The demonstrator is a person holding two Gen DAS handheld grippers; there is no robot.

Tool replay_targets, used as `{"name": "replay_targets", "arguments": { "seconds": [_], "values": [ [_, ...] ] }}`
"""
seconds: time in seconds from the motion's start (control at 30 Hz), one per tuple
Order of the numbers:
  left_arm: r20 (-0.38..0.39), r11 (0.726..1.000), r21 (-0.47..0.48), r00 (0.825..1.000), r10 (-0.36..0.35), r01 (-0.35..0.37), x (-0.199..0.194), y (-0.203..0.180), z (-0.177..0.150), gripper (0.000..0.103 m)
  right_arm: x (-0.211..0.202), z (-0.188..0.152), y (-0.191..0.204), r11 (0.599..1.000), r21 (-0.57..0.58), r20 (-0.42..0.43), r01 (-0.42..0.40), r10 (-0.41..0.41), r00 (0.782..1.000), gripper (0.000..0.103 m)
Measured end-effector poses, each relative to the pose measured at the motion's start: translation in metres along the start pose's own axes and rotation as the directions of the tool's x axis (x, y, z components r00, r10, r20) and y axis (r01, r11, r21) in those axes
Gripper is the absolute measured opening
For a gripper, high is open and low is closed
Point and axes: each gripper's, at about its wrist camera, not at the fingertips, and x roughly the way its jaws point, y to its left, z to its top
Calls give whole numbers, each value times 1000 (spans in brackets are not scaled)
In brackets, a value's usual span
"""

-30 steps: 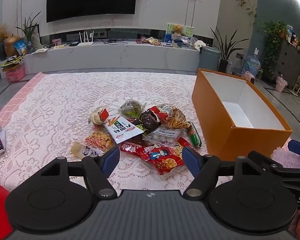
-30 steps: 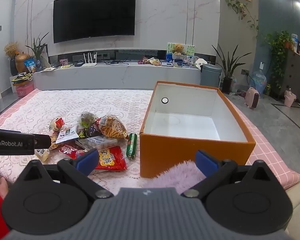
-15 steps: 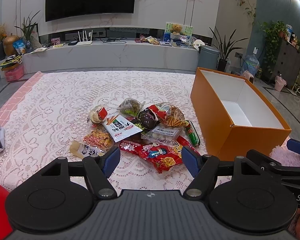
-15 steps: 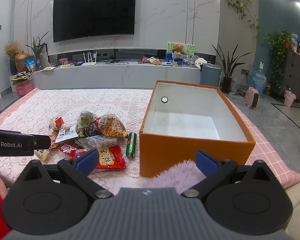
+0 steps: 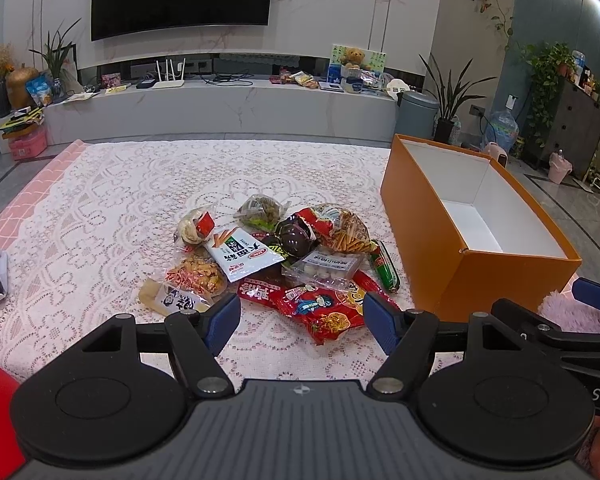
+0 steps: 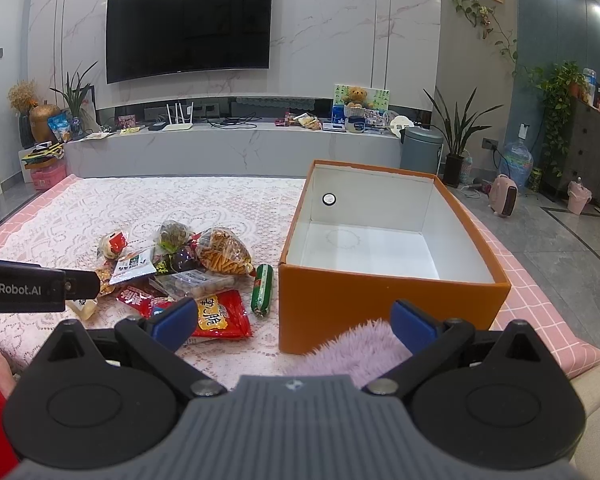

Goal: Organize snacks

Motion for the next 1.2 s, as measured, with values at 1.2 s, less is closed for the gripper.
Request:
{"name": "replay_targets", "arguments": {
  "seconds": [1.2],
  "values": [
    [-4, 1000, -1, 1000, -4, 4, 0, -4, -2, 82, 1, 0, 0, 1000, -2, -3, 1, -1, 1000, 100]
  ]
}}
